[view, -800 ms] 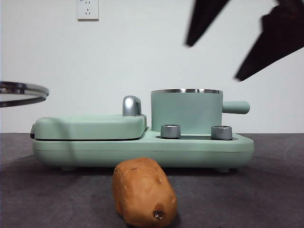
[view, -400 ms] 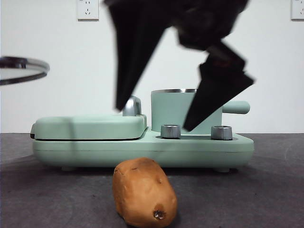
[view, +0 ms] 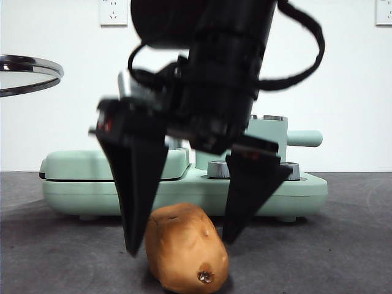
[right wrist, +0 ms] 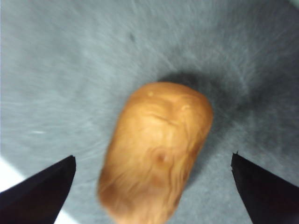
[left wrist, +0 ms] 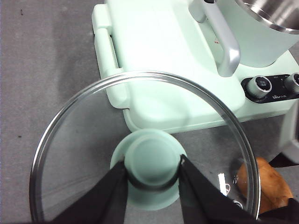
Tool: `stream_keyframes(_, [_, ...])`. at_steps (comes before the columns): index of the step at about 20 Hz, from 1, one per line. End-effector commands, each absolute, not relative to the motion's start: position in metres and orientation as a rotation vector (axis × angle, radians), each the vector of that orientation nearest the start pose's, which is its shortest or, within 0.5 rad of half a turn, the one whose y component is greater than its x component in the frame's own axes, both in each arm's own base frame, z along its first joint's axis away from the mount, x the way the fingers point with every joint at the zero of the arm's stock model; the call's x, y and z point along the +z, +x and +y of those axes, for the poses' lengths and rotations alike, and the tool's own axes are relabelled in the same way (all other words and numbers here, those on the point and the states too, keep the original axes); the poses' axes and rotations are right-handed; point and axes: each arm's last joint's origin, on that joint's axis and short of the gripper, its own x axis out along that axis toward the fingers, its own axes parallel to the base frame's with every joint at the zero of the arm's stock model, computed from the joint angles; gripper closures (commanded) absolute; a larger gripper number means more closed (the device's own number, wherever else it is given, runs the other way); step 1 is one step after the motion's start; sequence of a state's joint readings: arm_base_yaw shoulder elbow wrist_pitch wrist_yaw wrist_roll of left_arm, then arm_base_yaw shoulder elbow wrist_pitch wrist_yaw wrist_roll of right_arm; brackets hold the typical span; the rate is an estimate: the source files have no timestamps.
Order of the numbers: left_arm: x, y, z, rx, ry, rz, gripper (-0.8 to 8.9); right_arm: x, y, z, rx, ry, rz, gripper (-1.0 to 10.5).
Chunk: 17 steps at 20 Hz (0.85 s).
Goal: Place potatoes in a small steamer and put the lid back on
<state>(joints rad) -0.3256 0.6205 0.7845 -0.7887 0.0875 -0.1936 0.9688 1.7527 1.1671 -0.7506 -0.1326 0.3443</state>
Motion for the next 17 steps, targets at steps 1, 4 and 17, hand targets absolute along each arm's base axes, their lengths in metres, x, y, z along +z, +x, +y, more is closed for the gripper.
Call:
stream_keyframes(1, [0.310, 0.108, -0.040, -0.353, -0.120, 0.608, 8.00, 0.177, 0.183, 0.280, 0.705, -0.336, 1.402, 6.0])
stream_keyframes(4, [0.310, 0.108, -0.040, -0.353, -0.120, 0.608, 8.00, 0.187, 0.183, 0.282, 0.717, -0.343, 1.394, 8.4])
stream_keyframes(17, [0.310, 0.108, -0.040, -0.353, -0.121, 0.609, 8.00, 0.373, 0.324, 0.213, 0.491, -0.118, 0.919, 8.4])
